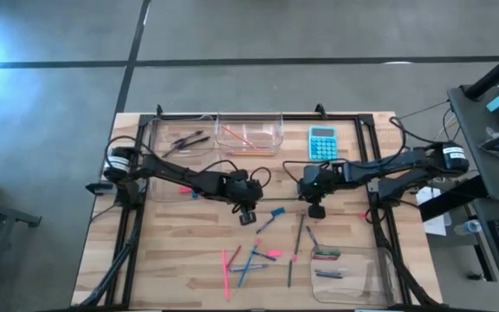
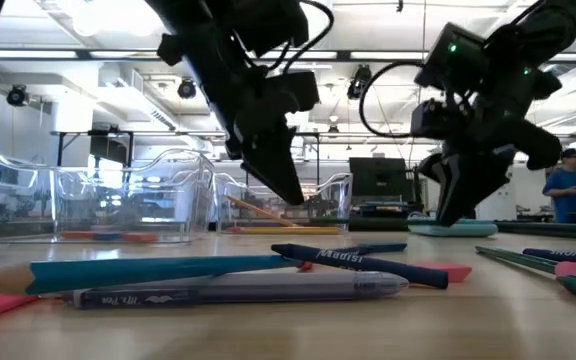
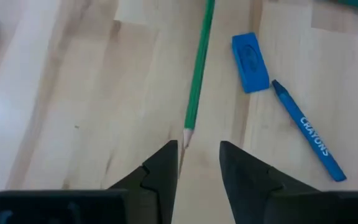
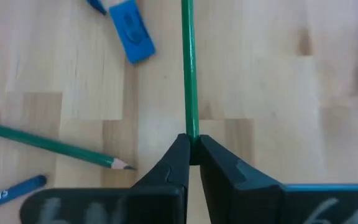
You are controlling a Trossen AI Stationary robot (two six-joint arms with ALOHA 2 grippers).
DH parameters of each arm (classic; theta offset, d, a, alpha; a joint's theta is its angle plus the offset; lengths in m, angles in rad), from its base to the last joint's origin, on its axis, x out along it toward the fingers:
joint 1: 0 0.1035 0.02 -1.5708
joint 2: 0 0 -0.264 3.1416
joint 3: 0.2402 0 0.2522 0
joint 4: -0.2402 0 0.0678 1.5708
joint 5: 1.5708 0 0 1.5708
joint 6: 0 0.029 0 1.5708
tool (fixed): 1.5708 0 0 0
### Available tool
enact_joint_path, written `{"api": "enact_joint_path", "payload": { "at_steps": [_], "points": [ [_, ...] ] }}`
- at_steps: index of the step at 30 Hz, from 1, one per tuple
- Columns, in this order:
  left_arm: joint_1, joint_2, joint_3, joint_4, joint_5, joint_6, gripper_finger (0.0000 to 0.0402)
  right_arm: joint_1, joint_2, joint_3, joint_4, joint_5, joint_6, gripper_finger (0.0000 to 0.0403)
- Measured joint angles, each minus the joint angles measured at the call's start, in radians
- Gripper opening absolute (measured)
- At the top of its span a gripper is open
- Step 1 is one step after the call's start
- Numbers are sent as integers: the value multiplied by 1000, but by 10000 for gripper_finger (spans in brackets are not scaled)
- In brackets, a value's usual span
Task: Sort crayons/erasers/pens/pencils in bins
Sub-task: Put the green pencil into the top right transparent bin
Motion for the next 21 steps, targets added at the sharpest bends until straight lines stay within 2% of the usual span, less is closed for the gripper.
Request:
{"api": "enact_joint_path", "payload": {
  "at_steps": [7, 11, 16, 21],
  "points": [
    [-1, -106, 0, 7, -23, 5, 105, -1, -77, 8, -2, 68, 14, 18],
    [-16, -213, 0, 16, -124, 30, 105, -21, -73, 62, 1, 123, 13, 18],
    [-46, -329, -14, 29, -262, 50, 105, -91, -8, 181, 5, 126, -15, 18],
    [-91, -378, -48, 104, -283, 57, 105, -192, 114, 343, 7, 126, -81, 18]
  ]
}}
